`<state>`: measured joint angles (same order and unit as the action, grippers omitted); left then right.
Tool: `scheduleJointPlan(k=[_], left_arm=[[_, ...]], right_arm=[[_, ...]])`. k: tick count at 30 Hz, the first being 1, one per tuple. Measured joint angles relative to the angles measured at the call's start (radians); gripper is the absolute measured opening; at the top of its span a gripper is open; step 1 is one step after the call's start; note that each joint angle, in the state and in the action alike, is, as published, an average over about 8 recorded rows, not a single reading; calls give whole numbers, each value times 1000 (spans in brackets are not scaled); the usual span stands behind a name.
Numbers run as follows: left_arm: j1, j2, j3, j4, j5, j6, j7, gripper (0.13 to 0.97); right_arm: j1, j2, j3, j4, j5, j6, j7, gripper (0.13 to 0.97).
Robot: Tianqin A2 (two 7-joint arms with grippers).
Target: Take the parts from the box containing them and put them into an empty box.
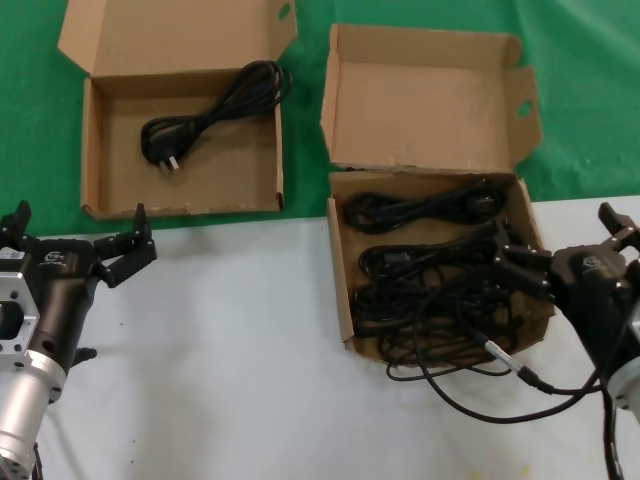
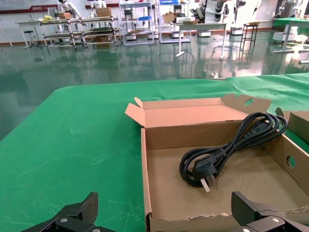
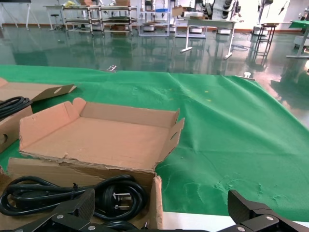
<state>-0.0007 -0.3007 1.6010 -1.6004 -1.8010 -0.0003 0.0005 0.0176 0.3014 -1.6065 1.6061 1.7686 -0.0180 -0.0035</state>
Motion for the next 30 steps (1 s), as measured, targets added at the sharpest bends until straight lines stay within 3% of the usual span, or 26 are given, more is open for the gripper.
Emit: scheduleJointPlan(k=[30], left_arm=[[0, 0, 0, 0, 0, 0, 0, 966]], right_arm=[[0, 0, 0, 0, 0, 0, 0, 966]])
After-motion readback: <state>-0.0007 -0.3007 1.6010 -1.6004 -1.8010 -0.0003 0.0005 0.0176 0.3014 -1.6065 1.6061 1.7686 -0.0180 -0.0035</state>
